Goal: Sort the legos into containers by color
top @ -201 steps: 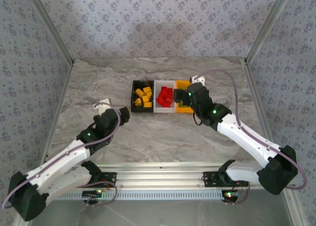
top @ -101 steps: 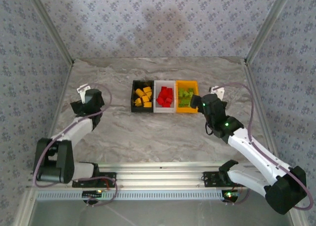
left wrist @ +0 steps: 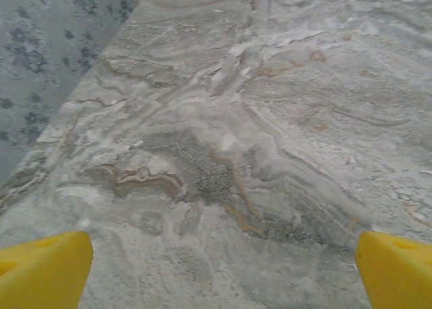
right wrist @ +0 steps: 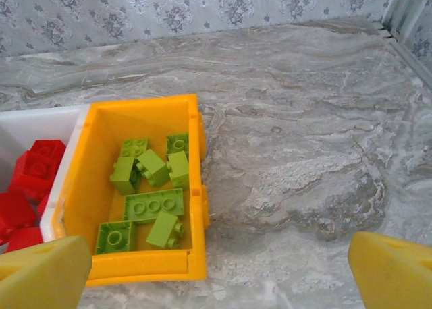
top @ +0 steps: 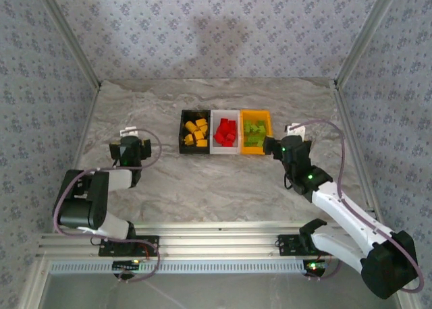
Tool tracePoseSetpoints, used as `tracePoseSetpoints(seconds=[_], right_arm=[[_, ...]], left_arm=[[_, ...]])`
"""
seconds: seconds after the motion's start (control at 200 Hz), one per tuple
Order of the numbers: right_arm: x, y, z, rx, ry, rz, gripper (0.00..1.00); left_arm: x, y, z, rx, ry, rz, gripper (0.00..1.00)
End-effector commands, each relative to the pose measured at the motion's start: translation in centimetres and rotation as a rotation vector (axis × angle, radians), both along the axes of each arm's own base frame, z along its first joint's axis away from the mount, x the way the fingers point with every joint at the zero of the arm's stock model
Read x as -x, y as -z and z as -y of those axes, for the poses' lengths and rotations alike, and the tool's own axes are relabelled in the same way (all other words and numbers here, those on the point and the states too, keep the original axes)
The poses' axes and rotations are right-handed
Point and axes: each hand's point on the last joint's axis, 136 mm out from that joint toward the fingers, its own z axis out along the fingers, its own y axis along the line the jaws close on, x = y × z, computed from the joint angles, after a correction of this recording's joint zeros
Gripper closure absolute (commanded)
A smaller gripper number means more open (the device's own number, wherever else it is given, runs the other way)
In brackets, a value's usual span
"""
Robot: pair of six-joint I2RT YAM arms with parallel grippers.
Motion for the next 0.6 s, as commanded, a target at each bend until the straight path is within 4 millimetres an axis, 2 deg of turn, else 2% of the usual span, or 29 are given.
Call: tracePoseSetpoints(seconds=[0.0, 0.05, 0.08, 0.125, 0.21, 0.275, 0.365, 0.475, 0.595], right_arm=[[-0.6, -0.6, 1.3, 0.046, 0.018, 0.044, 0.00], [-0.7, -0.6, 2.3, 0.051, 0.050, 0.049, 0.00], [-0.8, -0.7, 3.1, 0.054, 0.073, 0.054, 0.00], [-1.0, -1.0, 4.2, 0.067, 0.101, 0.073, 0.00], [-1.2, -0.9, 7.1, 0.132, 0.180, 0.097, 0.00], [-1.2, 0.2, 9.8, 0.156, 0.268, 0.093, 0.00], [-1.6, 2.1, 12.2, 0.147, 0.293, 0.094, 0.00], [-2.9, 3.9, 12.9, 0.067, 0.247, 0.149, 0.00], [-5.1, 6.1, 11.8, 0.105, 0.144, 0.118, 0.00]], left_arm=[[-1.3, -1.4, 0.5, 0.085, 0.096, 0.161, 0.01], [-1.4, -1.6, 0.4, 0.092, 0.087, 0.158, 0.00], [-1.4, -0.9, 0.3, 0.099, 0.077, 0.098, 0.00], [-1.5, -1.4, -0.2, 0.093, 0.060, 0.154, 0.00], [-1.1, -1.3, -0.9, 0.097, 0.012, 0.145, 0.00], [-1.1, -1.3, -0.8, 0.098, 0.013, 0.135, 0.00], [-1.1, -1.3, -0.8, 0.098, 0.018, 0.137, 0.00], [-1.1, -1.3, -0.8, 0.097, 0.019, 0.139, 0.00], [-1.2, -1.3, -0.7, 0.097, 0.024, 0.139, 0.00]])
